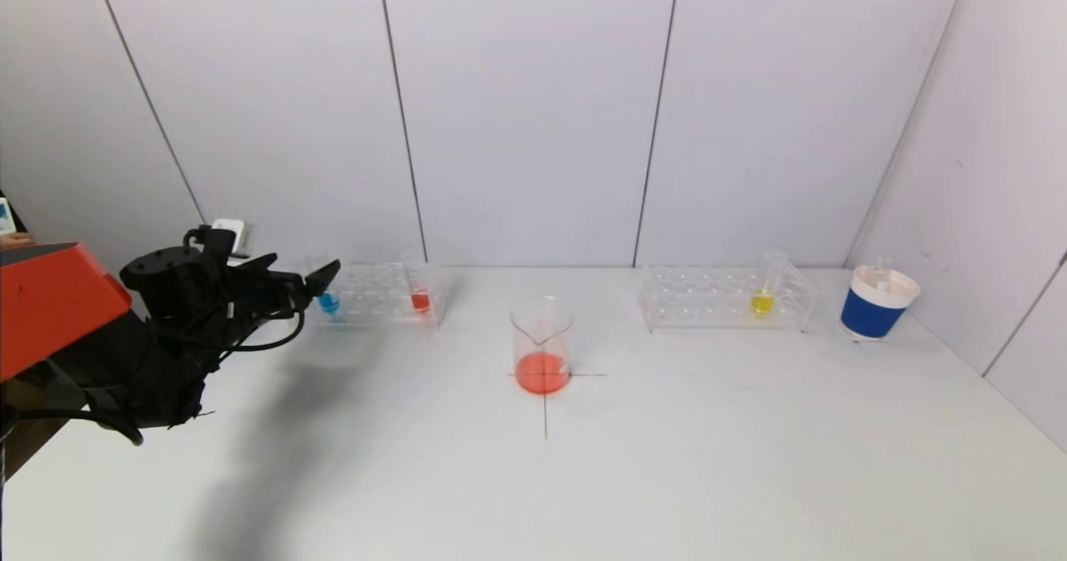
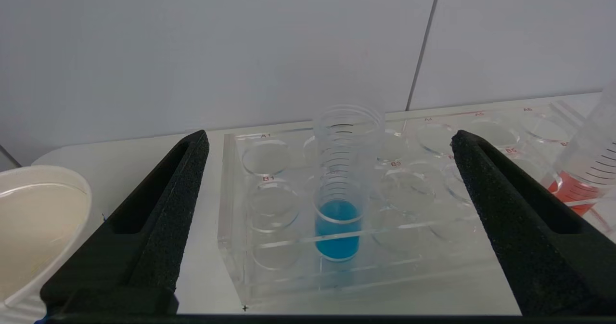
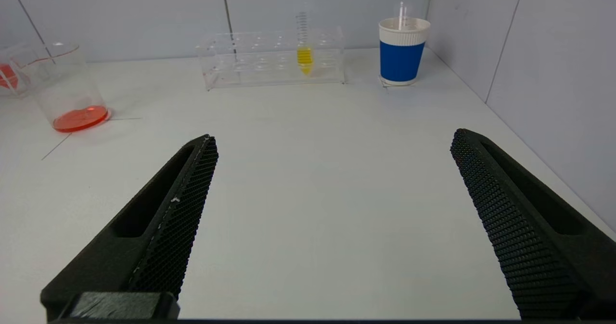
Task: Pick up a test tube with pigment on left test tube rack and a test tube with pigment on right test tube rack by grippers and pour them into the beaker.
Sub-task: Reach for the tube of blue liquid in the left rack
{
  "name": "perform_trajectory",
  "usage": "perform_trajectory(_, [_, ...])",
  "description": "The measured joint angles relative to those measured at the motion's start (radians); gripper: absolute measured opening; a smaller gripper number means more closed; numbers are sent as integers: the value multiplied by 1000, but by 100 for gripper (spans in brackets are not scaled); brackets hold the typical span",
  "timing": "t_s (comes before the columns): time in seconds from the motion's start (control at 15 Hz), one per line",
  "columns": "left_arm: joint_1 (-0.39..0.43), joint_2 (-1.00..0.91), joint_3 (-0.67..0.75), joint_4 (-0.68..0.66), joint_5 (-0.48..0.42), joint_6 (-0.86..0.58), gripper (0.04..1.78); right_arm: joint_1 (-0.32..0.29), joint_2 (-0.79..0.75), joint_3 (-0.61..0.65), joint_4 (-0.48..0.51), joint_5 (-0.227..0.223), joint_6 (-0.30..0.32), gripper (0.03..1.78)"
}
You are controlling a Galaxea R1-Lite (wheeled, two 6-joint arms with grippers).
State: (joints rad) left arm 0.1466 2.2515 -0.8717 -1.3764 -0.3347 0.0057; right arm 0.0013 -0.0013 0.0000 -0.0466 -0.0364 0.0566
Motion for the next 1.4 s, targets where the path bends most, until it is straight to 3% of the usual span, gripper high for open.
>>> perform_trajectory(0.87, [-5,60,-74,0,4,2,176,0,0,0,0,1,0,176])
perform_trajectory(1.4, [-19,77,-130,35,64,29,176,0,0,0,0,0,0,176])
